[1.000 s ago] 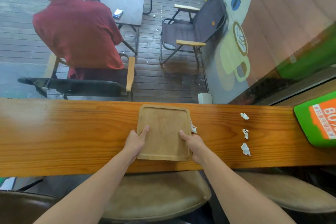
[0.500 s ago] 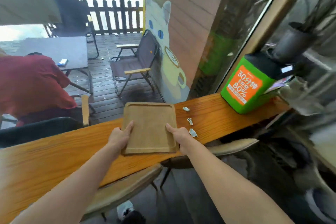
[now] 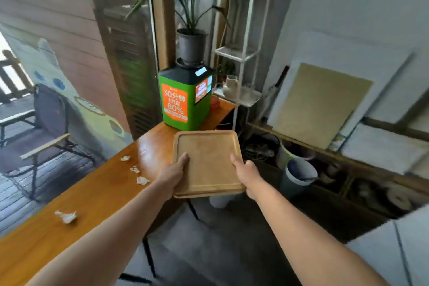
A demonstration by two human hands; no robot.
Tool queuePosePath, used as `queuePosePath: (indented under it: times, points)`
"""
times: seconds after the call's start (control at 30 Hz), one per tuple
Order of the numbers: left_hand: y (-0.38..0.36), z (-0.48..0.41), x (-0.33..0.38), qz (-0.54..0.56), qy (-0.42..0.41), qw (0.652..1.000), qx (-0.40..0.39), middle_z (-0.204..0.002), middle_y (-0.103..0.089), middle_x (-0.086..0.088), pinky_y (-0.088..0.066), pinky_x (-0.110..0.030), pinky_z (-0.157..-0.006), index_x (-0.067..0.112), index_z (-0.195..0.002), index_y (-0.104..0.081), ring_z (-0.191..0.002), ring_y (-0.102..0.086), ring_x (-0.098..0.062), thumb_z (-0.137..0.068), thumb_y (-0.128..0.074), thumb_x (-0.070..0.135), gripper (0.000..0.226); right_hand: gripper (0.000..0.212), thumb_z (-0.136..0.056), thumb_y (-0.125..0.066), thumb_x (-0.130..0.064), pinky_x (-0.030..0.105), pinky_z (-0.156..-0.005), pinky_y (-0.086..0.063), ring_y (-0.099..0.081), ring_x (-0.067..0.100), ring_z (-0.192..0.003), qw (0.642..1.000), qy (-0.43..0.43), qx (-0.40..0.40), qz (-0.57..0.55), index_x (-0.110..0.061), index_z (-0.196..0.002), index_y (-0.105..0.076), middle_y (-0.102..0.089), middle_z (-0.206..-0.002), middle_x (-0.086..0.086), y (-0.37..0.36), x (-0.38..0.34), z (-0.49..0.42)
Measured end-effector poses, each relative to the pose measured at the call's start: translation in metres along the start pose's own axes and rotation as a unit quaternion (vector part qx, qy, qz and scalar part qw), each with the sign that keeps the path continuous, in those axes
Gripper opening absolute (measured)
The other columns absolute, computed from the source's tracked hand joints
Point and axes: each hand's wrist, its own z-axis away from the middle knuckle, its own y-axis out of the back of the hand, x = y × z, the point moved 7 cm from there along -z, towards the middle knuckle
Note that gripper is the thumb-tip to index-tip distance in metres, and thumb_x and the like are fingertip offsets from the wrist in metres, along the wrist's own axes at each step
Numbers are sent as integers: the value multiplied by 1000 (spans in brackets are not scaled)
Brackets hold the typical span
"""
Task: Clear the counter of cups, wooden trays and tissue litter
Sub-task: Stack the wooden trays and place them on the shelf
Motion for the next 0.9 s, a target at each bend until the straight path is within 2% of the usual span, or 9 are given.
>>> queuePosePath:
  times: [0.1,0.2,0.3,0.5,0.63,0.77,0.9]
  points:
    - [-72,2,18,-36,-22,997,-62,-90,-64,-3,-43,-31,-56,11,-103,-57,-76,-62,-19,-77,-63,72,67,71,-91,-56,-60,46,-98,-48,-56,29,-109,997,-21,53,-44,-5,-134,-44,-57,-122,10,67,21,0]
    - [-132,1,35,-80,-53,991,-90,-102,-65,-7,-49,-37,-72,9,-115,-55,-85,-62,-24,-78,-67,67,70,71,-91,-56,-60,44,-98,-46,-55,27,-109,991,-47,98,-80,-6,-136,-44,-57,-122,7,120,39,1]
    - [-185,1,47,-107,-49,984,-135,-97,-62,-6,-49,-42,-81,11,-114,-50,-88,-62,-27,-79,-66,66,67,72,-90,-58,-60,49,-104,-44,-56,30,-117,981,-76,136,-115,-7,-137,-47,-58,-132,10,160,51,-6]
    - [-255,-30,74,-146,-59,972,-175,-103,-61,-8,-50,-40,-80,10,-121,-49,-87,-61,-26,-81,-65,65,70,72,-86,-61,-62,52,-102,-46,-57,31,-113,971,-113,163,-132,-8,-133,-48,-59,-128,9,205,55,-51]
    - [-293,-76,109,-156,-58,970,-178,-113,-64,-13,-51,-47,-95,4,-125,-52,-101,-62,-33,-80,-66,65,77,72,-85,-62,-63,51,-100,-47,-58,30,-111,970,-125,151,-142,-11,-132,-48,-59,-125,8,220,39,-109]
    - [-332,-133,161,-151,-62,971,-175,-111,-62,-12,-50,-45,-91,3,-131,-50,-100,-61,-32,-78,-67,66,83,65,-86,-62,-62,49,-99,-48,-60,29,-108,973,-114,140,-142,-13,-129,-55,-64,-122,6,239,-1,-185]
    - [-368,-188,219,-136,-73,973,-170,-102,-58,-7,-42,-39,-79,4,-133,-47,-90,-54,-27,-79,-66,66,85,66,-86,-63,-61,44,-86,-48,-59,24,-97,974,-92,145,-147,-11,-128,-50,-62,-118,6,256,-46,-257]
